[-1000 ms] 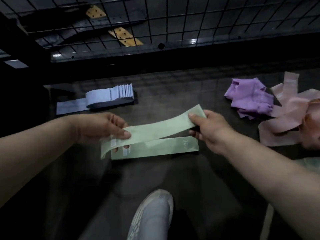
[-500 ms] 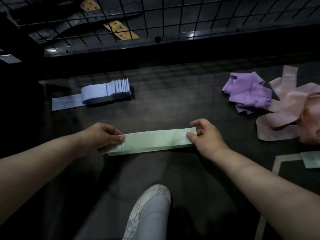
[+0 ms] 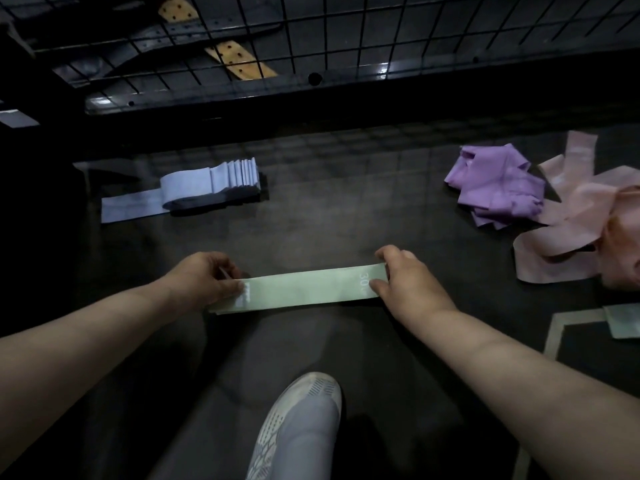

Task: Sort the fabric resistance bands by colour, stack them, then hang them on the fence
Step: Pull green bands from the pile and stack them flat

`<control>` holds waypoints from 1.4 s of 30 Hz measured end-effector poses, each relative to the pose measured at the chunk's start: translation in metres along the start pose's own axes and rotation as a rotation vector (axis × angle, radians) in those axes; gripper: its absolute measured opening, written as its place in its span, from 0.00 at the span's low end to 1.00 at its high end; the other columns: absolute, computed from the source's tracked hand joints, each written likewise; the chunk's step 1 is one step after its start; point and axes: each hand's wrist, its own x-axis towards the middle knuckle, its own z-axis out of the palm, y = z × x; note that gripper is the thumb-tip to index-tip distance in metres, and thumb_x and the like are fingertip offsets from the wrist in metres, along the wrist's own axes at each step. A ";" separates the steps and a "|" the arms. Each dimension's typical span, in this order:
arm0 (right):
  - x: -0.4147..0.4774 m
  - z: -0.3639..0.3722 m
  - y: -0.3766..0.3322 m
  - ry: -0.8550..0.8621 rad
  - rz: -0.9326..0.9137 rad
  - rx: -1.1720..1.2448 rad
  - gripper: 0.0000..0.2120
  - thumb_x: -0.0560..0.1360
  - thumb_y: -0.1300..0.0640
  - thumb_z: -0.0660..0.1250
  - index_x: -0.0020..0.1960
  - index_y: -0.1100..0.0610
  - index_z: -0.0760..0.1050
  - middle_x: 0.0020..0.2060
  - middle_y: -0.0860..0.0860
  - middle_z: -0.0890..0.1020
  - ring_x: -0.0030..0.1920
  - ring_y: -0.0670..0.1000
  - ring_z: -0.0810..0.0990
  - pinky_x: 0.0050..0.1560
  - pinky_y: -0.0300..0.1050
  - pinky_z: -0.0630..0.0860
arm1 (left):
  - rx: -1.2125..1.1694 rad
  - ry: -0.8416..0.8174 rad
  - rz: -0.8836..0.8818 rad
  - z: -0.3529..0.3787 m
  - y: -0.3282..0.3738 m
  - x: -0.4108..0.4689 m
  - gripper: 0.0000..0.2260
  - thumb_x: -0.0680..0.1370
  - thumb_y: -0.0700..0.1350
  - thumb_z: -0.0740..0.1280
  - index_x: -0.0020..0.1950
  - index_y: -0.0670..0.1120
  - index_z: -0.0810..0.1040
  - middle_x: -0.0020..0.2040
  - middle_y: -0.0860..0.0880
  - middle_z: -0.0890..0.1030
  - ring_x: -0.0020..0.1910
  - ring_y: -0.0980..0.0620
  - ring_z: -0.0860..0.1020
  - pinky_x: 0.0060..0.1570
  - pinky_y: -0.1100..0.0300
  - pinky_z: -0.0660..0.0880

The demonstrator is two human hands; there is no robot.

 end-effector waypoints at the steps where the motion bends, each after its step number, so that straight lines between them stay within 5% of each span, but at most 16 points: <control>1: -0.001 0.000 0.000 -0.001 0.000 -0.010 0.21 0.77 0.54 0.68 0.68 0.52 0.67 0.63 0.54 0.72 0.62 0.57 0.74 0.62 0.51 0.72 | 0.023 0.004 0.014 0.000 0.000 0.000 0.04 0.74 0.43 0.75 0.43 0.47 0.81 0.39 0.46 0.83 0.33 0.50 0.79 0.23 0.66 0.72; 5: -0.004 0.002 0.003 -0.007 -0.010 -0.040 0.24 0.76 0.53 0.71 0.68 0.52 0.66 0.63 0.54 0.69 0.60 0.58 0.75 0.61 0.52 0.73 | 0.092 0.014 0.055 0.002 -0.004 -0.001 0.03 0.75 0.43 0.73 0.45 0.50 0.82 0.38 0.51 0.83 0.33 0.51 0.80 0.25 0.67 0.73; 8: -0.007 0.002 0.008 0.005 -0.089 -0.153 0.30 0.72 0.51 0.74 0.70 0.52 0.66 0.61 0.53 0.64 0.60 0.57 0.73 0.62 0.51 0.73 | 0.249 0.008 0.083 0.001 -0.006 -0.002 0.02 0.76 0.49 0.72 0.47 0.54 0.81 0.44 0.52 0.82 0.40 0.51 0.81 0.35 0.64 0.74; 12: -0.003 0.001 0.013 0.024 -0.225 -0.419 0.39 0.71 0.47 0.74 0.76 0.48 0.60 0.66 0.52 0.61 0.66 0.54 0.64 0.68 0.47 0.63 | 0.705 0.161 0.238 0.000 -0.010 -0.008 0.17 0.73 0.64 0.67 0.57 0.58 0.77 0.54 0.55 0.76 0.54 0.52 0.78 0.47 0.58 0.73; 15: 0.002 -0.001 0.014 -0.011 -0.268 -0.463 0.37 0.72 0.48 0.73 0.76 0.49 0.60 0.70 0.50 0.62 0.70 0.54 0.62 0.68 0.48 0.61 | 0.943 0.173 0.385 0.002 -0.013 -0.007 0.31 0.66 0.73 0.65 0.65 0.60 0.72 0.60 0.53 0.73 0.60 0.50 0.74 0.55 0.53 0.70; 19: 0.008 -0.002 0.012 -0.045 -0.281 -0.448 0.29 0.73 0.51 0.72 0.71 0.51 0.65 0.66 0.51 0.66 0.66 0.54 0.68 0.65 0.48 0.66 | 1.045 0.055 0.406 0.015 -0.015 -0.003 0.36 0.67 0.70 0.67 0.71 0.58 0.65 0.65 0.53 0.70 0.65 0.50 0.72 0.62 0.54 0.67; 26: 0.001 0.006 0.012 -0.088 -0.044 -0.127 0.42 0.73 0.45 0.73 0.77 0.55 0.54 0.69 0.54 0.61 0.70 0.57 0.63 0.71 0.48 0.63 | 0.818 0.087 0.313 0.022 -0.018 -0.013 0.33 0.69 0.68 0.68 0.70 0.56 0.67 0.64 0.51 0.71 0.64 0.49 0.73 0.61 0.52 0.70; 32: 0.006 0.025 0.017 0.187 0.284 0.334 0.11 0.79 0.53 0.65 0.56 0.59 0.72 0.57 0.59 0.77 0.58 0.59 0.77 0.58 0.45 0.71 | 0.028 0.312 -0.355 0.041 -0.024 -0.008 0.21 0.81 0.50 0.58 0.68 0.38 0.72 0.66 0.33 0.70 0.65 0.33 0.70 0.66 0.48 0.68; 36: 0.005 0.027 0.016 0.180 0.279 0.334 0.05 0.79 0.54 0.64 0.49 0.55 0.70 0.55 0.58 0.77 0.56 0.57 0.76 0.56 0.43 0.70 | -0.062 0.237 -0.356 0.056 -0.029 -0.005 0.20 0.81 0.47 0.55 0.66 0.38 0.76 0.64 0.32 0.73 0.61 0.32 0.73 0.66 0.49 0.70; 42: 0.007 0.027 0.017 0.168 0.271 0.333 0.08 0.79 0.54 0.66 0.52 0.57 0.72 0.56 0.57 0.75 0.56 0.57 0.76 0.56 0.43 0.70 | -0.022 0.255 -0.341 0.060 -0.035 -0.002 0.19 0.80 0.46 0.55 0.64 0.41 0.78 0.62 0.32 0.74 0.60 0.32 0.73 0.66 0.49 0.70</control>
